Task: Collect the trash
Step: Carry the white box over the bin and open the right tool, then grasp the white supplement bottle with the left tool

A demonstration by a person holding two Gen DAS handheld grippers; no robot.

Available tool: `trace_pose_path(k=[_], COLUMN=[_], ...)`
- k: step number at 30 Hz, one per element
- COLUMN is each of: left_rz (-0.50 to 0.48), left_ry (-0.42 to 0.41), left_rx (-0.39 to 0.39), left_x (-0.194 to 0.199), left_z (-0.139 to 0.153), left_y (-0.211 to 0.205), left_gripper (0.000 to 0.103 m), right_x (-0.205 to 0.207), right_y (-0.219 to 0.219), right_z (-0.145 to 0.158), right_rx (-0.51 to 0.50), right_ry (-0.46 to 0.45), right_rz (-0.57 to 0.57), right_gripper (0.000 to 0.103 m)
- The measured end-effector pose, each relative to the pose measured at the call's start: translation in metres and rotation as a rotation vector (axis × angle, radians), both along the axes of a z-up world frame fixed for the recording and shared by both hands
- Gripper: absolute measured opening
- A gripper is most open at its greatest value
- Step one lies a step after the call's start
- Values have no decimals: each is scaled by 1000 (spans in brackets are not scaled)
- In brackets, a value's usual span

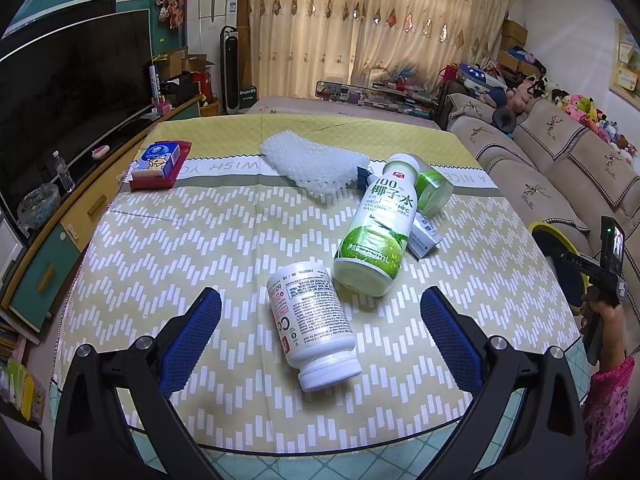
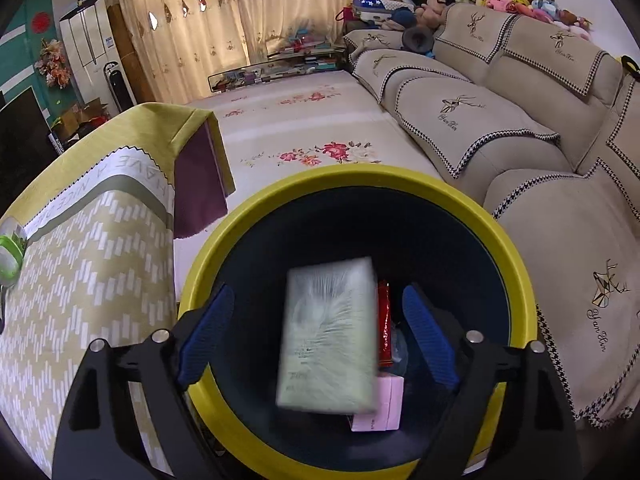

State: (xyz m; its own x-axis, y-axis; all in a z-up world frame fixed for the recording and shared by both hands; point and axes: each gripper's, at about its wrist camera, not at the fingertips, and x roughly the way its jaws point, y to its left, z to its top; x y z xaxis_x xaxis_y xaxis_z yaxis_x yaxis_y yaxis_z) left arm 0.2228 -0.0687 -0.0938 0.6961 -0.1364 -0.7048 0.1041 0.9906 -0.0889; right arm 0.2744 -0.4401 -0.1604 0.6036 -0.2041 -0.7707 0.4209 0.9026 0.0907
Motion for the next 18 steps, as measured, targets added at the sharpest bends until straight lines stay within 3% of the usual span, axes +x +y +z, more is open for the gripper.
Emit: trace_pose_path(k=[18], left_rz=[83], left_ry=[65], left_rx=[4], left_x=[12], left_z=[-22], left_y=[22], left_gripper=[98], right_x=[-5], right_y=[19], right_z=[10], right_rx=[-1], right_ry=[-13], right_rz=[31], right_gripper=[83])
